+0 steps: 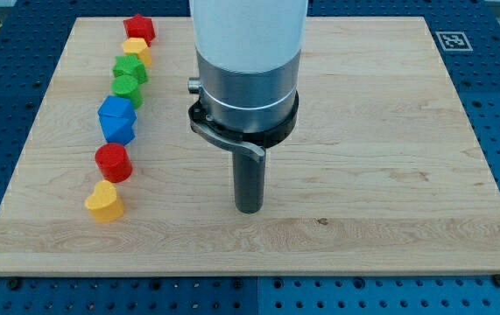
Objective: Place the yellow heart right to the green circle
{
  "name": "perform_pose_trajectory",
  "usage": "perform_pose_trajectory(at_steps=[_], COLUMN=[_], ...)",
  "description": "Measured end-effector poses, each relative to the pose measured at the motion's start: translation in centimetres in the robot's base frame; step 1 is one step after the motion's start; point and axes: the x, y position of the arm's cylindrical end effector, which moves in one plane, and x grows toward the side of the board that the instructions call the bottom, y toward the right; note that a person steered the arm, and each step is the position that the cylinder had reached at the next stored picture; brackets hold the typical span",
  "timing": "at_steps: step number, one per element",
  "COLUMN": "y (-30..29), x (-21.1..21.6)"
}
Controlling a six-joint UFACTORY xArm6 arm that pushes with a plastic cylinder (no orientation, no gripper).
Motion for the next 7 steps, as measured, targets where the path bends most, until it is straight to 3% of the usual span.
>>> perform_pose_trajectory(at_steps=[2, 4, 6, 7], y=[-2.1, -5.7, -14.3, -19.2], x=[0.8, 4.9, 6.1, 4.4])
